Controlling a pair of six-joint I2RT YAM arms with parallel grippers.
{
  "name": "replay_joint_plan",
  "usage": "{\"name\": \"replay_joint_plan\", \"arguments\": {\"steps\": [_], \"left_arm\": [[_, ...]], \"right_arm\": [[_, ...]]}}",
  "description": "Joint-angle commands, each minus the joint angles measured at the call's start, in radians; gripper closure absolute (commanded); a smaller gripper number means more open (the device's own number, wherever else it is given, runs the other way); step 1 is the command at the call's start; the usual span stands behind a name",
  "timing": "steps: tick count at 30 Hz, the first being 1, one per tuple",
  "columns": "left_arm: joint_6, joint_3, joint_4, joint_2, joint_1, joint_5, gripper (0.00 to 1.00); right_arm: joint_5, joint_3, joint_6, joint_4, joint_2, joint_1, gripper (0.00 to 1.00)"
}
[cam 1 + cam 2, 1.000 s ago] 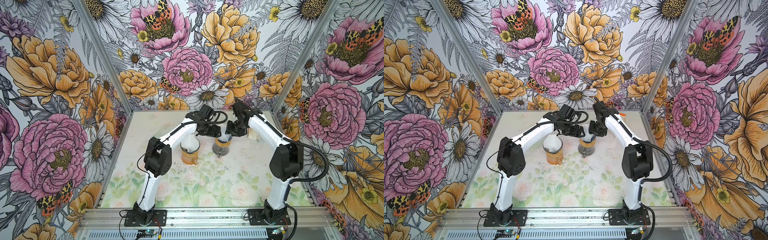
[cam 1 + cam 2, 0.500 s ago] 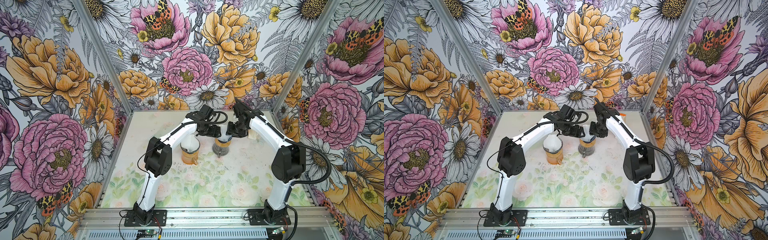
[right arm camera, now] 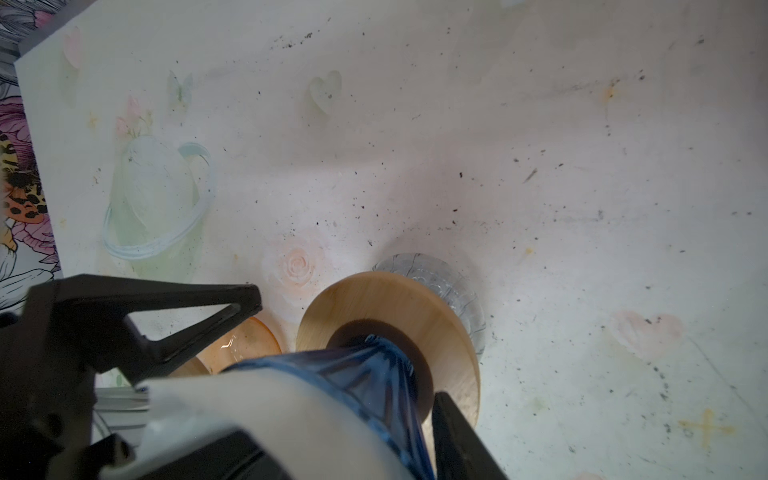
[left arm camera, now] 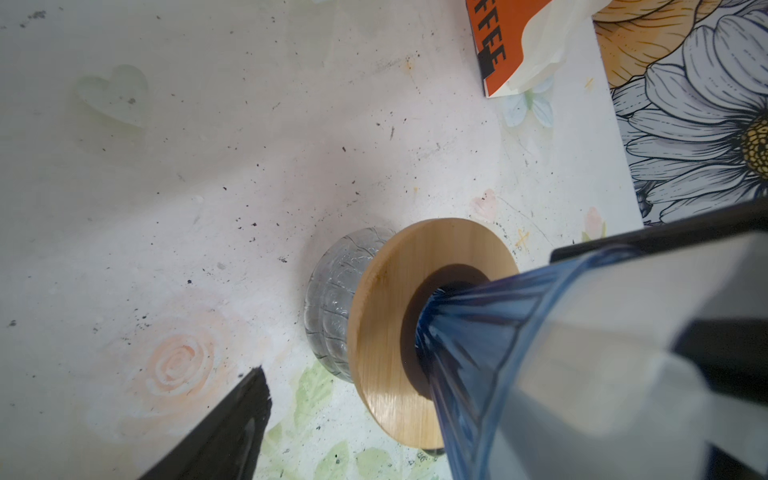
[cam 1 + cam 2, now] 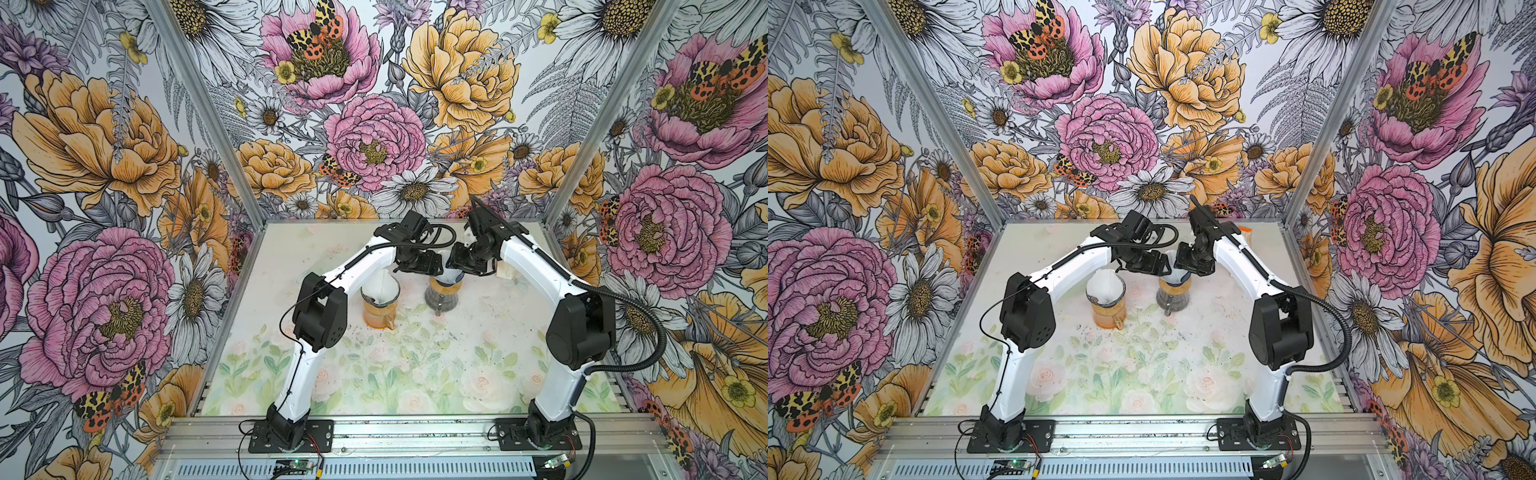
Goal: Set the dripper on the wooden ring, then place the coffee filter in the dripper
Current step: 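Press the filter into the dripper with the right gripper while the left holds it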
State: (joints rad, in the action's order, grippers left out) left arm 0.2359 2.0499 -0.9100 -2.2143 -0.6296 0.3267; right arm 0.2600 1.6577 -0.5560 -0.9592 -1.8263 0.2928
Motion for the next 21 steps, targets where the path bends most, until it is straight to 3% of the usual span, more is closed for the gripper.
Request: {"name": "replay_joint_plan", "arguments": {"steps": [1,7,21], "left_arm": [[0.009,0.027,0.001,-0.011,0.010,0.018,0.20],[0.012,0.030,0.000,-0.004,0.010,0.019,0.20],[0.023,0.048,0.000,0.055,0.010,0.010,0.20]], "right_arm": [[-0.009,-0.012,0.004,0.037,0.071,-0.012,0.54],[-0.090,-0.060,-0.002,0.033,0.092,-0.030,0.55],[-0.087,-0.076,-0.005,0.033,0.039,-0.020,0.55]]}}
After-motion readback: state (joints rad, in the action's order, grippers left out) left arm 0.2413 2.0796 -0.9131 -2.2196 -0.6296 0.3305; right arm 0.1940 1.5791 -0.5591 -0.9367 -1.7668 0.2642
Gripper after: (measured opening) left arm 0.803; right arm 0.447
